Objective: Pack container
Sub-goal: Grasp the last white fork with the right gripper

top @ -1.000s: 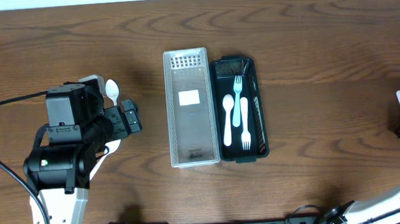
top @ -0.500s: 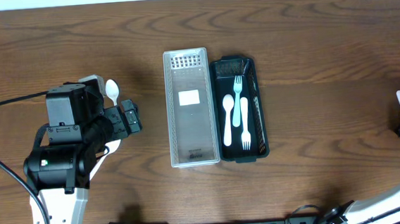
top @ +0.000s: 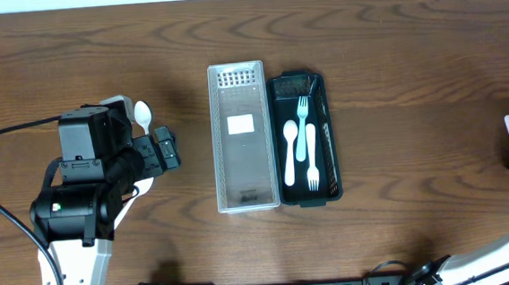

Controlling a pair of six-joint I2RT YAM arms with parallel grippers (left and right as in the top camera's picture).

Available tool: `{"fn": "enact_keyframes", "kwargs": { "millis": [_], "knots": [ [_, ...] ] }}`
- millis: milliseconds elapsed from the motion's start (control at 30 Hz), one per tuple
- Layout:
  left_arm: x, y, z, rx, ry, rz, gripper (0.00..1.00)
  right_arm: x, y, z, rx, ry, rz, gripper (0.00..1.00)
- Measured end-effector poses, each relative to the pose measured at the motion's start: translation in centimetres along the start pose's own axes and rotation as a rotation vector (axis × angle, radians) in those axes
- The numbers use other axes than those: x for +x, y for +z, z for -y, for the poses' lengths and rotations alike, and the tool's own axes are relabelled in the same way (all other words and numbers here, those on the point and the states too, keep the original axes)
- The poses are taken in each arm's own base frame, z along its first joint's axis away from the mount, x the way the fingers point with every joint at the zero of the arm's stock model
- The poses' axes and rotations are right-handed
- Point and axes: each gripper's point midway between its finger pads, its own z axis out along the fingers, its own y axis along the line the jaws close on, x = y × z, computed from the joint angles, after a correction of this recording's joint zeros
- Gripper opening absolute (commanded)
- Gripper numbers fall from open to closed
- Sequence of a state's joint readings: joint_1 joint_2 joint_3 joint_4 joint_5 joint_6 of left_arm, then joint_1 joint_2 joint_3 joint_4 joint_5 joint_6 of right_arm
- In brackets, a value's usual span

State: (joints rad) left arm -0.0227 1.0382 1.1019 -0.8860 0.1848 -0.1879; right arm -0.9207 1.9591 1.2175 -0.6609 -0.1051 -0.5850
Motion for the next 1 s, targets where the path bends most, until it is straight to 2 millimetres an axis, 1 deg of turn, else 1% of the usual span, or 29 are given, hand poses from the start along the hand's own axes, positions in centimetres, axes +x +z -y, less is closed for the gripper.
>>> {"fn": "enact_keyframes", "kwargs": {
  "millis": [67,100,133,167,467,733,867,933,1000],
  "knots": [
    [0.0,0.0,0.0,0.0,0.0,0.0,0.98,0.0,0.0,0.0,0.0,-0.002,0.0,0.3],
    [0.0,0.0,0.0,0.0,0.0,0.0,0.98,0.0,0.0,0.0,0.0,-0.002,0.001,0.22],
    [0.0,0.0,0.0,0.0,0.0,0.0,0.98,0.0,0.0,0.0,0.001,-0.004,0.0,0.18],
    [0.0,0.0,0.0,0.0,0.0,0.0,0.98,-0.1,0.0,0.1,0.002,-0.001,0.004,0.16],
    [0.0,0.0,0.0,0.0,0.0,0.0,0.98,-0.2,0.0,0.1,0.003,0.001,0.004,0.17],
    [0.0,0.0,0.0,0.0,0.0,0.0,0.98,-0.2,0.0,0.1,0.002,0.002,0.006,0.11],
    [0.0,0.0,0.0,0.0,0.0,0.001,0.98,-0.8,-0.1,-0.1,-0.015,0.02,0.033,0.05],
    [0.0,0.0,0.0,0.0,0.0,0.0,0.98,-1.2,-0.1,-0.7,-0.038,0.035,0.049,0.01],
    [0.0,0.0,0.0,0.0,0.0,0.0,0.98,-2.0,-0.2,-1.4,-0.058,0.04,0.066,0.01]
  ]
}}
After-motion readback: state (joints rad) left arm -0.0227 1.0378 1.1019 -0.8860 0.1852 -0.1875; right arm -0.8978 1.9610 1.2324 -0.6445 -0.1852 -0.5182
